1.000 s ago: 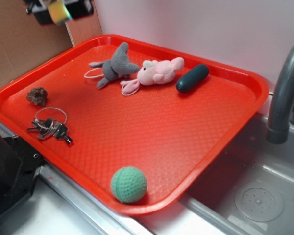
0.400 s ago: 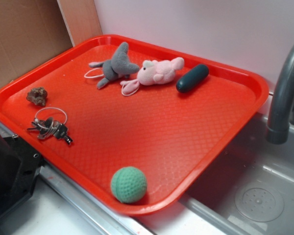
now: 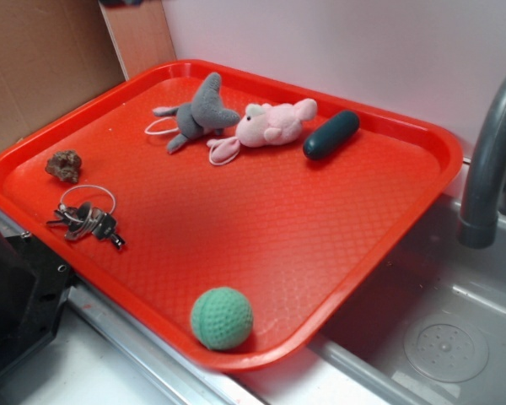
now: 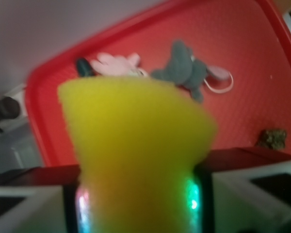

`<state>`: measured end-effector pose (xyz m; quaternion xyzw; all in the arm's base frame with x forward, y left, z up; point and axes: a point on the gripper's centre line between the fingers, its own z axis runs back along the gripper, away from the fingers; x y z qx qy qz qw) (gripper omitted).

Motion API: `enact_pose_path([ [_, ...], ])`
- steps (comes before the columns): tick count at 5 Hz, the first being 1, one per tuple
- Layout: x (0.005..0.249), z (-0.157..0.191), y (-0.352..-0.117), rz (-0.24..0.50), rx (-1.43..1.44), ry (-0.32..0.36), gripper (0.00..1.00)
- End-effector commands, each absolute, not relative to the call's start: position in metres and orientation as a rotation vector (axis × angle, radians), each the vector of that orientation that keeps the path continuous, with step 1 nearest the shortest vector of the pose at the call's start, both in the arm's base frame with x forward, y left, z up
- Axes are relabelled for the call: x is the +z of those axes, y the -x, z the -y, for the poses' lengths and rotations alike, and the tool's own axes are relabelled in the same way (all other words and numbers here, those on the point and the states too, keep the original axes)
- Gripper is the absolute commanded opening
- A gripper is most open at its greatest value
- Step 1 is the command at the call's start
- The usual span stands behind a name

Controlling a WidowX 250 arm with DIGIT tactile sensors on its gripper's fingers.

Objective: Grab the green sponge.

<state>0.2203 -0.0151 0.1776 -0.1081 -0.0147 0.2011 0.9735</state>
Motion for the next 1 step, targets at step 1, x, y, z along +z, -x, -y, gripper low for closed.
enact_pose_path([
  [1, 0.1724, -0.0113, -0.2086, 0.117, 0.424, 0.171, 0.00],
])
